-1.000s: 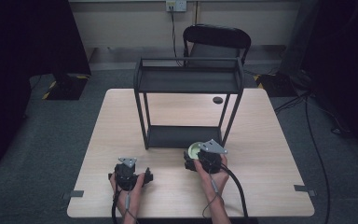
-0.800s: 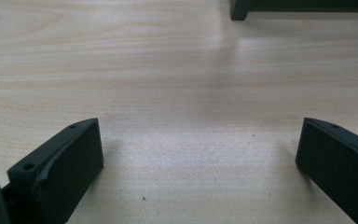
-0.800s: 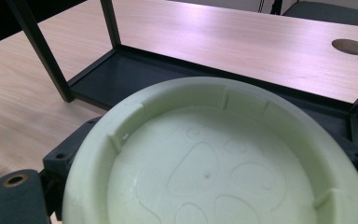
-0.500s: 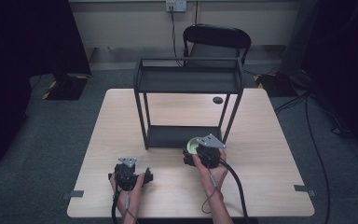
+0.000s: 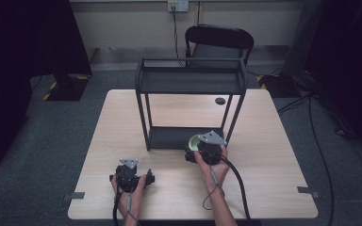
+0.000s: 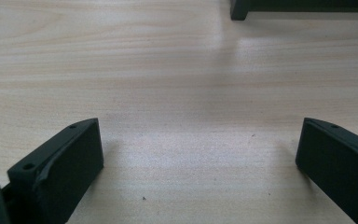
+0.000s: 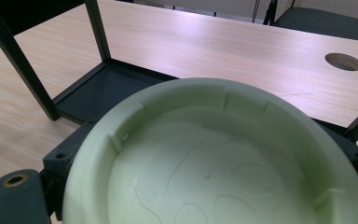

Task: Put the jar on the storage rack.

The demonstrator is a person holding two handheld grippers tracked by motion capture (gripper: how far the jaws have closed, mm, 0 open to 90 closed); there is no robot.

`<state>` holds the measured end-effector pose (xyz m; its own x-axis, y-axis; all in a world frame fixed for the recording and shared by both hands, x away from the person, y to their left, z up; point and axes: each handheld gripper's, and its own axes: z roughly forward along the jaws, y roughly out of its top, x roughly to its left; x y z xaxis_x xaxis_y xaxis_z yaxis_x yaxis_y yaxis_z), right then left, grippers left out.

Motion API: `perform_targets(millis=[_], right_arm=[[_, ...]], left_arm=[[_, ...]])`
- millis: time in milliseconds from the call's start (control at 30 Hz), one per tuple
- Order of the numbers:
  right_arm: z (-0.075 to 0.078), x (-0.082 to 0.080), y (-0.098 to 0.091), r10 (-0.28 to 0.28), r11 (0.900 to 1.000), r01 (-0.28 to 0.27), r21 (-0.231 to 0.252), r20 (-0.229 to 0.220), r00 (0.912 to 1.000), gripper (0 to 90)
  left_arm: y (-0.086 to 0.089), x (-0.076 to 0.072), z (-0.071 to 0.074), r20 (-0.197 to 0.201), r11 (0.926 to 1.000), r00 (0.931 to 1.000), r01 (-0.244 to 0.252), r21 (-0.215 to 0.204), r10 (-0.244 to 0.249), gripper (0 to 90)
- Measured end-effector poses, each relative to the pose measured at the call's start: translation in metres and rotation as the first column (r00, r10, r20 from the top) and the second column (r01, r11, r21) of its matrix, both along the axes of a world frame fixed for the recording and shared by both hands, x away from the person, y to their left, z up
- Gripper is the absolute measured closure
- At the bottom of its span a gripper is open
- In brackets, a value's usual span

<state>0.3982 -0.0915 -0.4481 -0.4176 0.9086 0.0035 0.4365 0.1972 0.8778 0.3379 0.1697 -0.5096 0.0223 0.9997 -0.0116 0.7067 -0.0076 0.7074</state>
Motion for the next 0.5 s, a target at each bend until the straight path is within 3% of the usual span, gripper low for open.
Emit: perform_targets(millis=[500], right_arm=[[0.006,0.016,0.0,-0.009,0.9999,0.009,0.007,-0.001,1.0,10.7]], left_arm=[[0.0,0.0,0.0,0.0,1.0,1.0,0.0,0.0,0.0,0.2]])
